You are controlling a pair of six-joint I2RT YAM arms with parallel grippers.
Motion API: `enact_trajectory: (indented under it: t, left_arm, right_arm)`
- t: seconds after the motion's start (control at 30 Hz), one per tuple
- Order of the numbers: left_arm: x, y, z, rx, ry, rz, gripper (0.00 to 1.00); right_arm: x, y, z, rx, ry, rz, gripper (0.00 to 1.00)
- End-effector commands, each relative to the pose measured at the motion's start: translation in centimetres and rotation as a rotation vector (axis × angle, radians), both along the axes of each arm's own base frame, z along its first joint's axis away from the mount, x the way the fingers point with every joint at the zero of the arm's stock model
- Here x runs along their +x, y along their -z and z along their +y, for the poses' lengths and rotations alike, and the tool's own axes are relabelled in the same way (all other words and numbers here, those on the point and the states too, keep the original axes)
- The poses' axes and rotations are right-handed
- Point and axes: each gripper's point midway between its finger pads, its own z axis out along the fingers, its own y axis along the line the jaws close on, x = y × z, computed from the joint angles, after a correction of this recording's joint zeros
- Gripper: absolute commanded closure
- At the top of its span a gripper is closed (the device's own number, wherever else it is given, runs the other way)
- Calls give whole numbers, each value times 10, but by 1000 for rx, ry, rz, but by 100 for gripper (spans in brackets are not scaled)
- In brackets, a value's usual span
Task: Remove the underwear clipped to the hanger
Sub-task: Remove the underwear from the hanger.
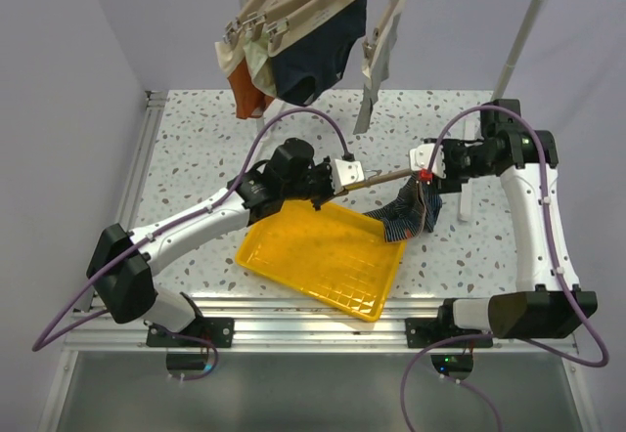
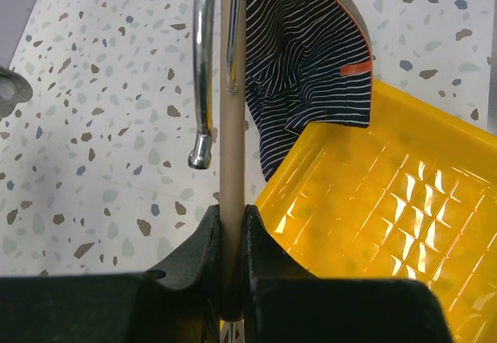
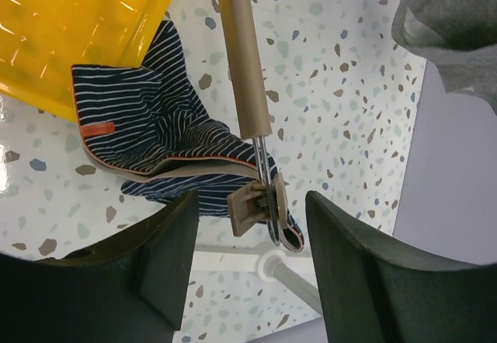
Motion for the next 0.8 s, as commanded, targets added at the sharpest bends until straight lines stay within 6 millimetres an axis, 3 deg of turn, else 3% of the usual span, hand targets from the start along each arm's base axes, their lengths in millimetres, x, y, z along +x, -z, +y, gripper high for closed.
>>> enact_trajectory:
  t: [0.0,0.07,0.13,0.3,0.47,0.53,0.6,0.7,0.77]
  left_arm:
    - [2,-37,-6,-90,10,-41,100]
    - [2,-39,-7,-96,9,-40,100]
    - [2,-40,-7,-99,10,-42,100]
    - [1,-38,-7,-101,8,-38,100]
    - [3,-39,-6,-102,-2,-41,100]
    - [3,-37,-5,-101,-10,-38,100]
    - [3,-38,-4,-106,-16,-43,100]
    - [6,-37,1,-113,-39,-39,100]
    - [7,-34,5,-115,-59,-28,100]
  right_arm:
    - [-26,15,6,17,-24,133,40]
    - [-27,16,13,15,-48,133,44]
    - [-25,18,11,5,-43,133,55]
    - [-20,18,9,-4,-30,104,94]
    - [-17,15,9,9,-6,76,94]
    - [-16,11,12,41,33,79,72]
    - [-6,3,14,88,84,43,38]
    - [9,-20,18,197,201,-1,24]
    - [15,-33,21,280,278,2,22]
